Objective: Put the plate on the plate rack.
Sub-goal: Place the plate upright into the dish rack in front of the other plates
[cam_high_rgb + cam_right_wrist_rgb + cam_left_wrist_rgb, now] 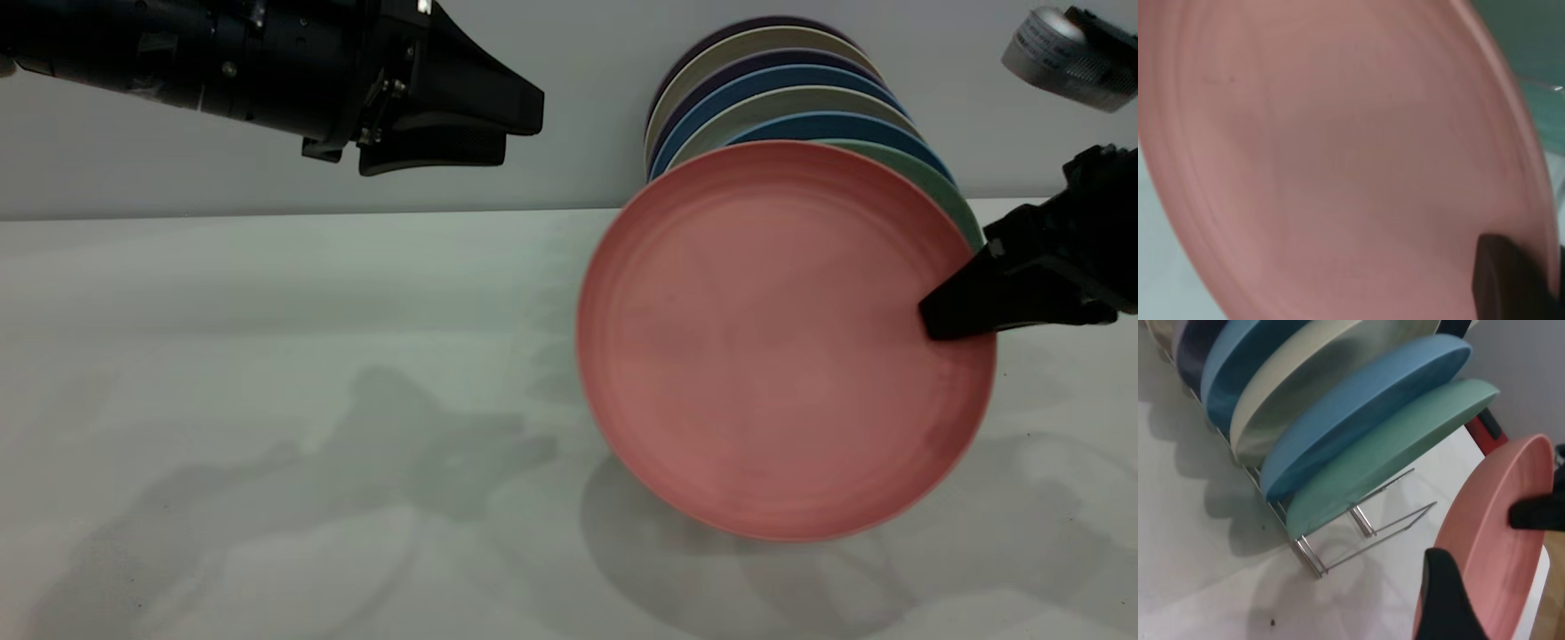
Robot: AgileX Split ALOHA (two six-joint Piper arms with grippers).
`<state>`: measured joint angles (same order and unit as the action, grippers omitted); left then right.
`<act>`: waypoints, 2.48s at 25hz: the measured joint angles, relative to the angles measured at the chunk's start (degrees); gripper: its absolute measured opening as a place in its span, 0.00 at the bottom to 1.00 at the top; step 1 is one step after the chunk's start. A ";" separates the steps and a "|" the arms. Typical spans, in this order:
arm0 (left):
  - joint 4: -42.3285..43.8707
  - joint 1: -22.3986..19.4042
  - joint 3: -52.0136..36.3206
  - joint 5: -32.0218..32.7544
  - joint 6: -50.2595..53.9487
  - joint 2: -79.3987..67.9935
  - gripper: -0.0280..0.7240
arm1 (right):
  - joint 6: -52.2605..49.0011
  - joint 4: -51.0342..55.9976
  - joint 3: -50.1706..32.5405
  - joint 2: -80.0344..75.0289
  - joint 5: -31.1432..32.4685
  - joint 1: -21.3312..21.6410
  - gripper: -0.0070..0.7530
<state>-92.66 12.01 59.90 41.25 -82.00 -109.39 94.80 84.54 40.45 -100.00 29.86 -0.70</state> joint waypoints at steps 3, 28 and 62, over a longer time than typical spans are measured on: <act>1.25 0.00 0.00 0.00 0.58 0.00 0.65 | 1.18 -2.14 0.53 1.70 -2.91 -1.29 0.03; 2.40 0.00 0.00 -3.07 1.00 0.02 0.65 | -3.12 -29.45 1.89 14.23 -22.24 -10.08 0.03; 3.80 -2.76 -1.20 -4.54 1.23 0.02 0.65 | 7.58 -32.16 1.89 20.81 -34.80 -13.56 0.03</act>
<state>-88.86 9.24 58.70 36.71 -80.77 -109.37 102.38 52.37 42.33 -79.19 -4.94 -14.27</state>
